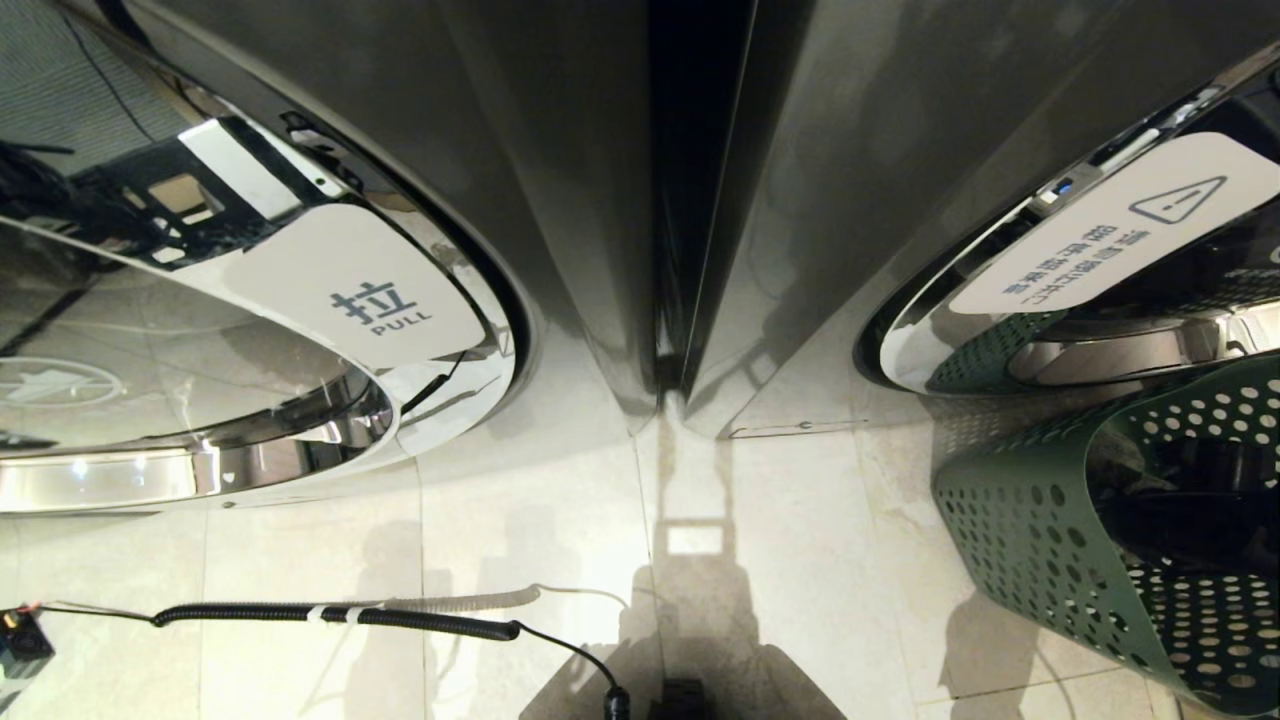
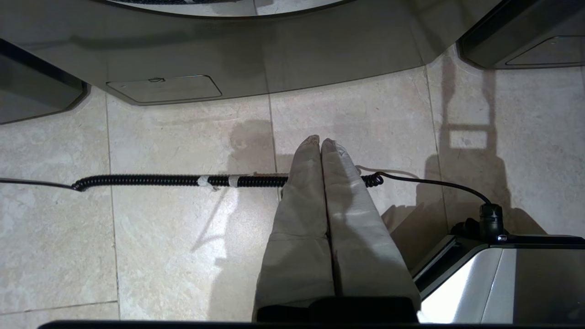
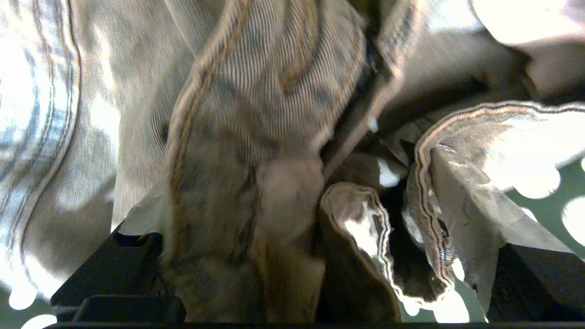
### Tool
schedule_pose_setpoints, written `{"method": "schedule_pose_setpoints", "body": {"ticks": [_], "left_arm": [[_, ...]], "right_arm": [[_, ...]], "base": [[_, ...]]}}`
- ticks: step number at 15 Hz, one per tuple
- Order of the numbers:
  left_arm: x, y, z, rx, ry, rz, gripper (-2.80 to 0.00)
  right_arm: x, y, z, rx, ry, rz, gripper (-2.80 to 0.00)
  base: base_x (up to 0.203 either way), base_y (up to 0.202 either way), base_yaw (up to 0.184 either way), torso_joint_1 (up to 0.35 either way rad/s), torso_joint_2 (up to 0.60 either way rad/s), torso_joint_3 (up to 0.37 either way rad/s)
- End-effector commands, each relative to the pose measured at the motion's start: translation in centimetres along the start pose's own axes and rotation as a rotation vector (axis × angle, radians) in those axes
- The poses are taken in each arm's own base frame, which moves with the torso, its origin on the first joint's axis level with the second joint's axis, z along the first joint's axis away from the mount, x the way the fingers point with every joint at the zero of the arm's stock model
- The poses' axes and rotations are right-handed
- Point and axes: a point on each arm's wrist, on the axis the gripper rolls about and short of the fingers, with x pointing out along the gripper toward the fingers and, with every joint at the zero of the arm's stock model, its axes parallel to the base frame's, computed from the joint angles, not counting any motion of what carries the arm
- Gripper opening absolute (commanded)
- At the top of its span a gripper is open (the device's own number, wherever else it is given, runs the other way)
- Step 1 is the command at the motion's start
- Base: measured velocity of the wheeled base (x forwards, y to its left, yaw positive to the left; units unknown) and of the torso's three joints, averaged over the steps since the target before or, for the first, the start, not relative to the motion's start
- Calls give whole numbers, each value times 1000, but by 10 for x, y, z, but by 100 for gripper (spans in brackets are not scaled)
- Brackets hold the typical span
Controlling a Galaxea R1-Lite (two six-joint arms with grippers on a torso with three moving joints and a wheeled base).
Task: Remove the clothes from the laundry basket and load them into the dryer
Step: Take the clothes out of the basket
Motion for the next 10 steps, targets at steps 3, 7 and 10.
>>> {"method": "schedule_pose_setpoints", "body": {"ticks": [3, 7, 10], "left_arm": [[0, 0, 0, -1, -2, 0, -280], [0, 0, 0, -1, -2, 0, -280], [0, 0, 0, -1, -1, 0, -280]], "right_arm": [[18, 3, -3, -11, 1, 18, -280], [12, 17, -1, 2, -2, 37, -280], [0, 23, 8, 5, -14, 39, -280]], "base": [[0, 0, 0, 0, 0, 0], [0, 0, 0, 0, 0, 0], [0, 0, 0, 0, 0, 0]]}}
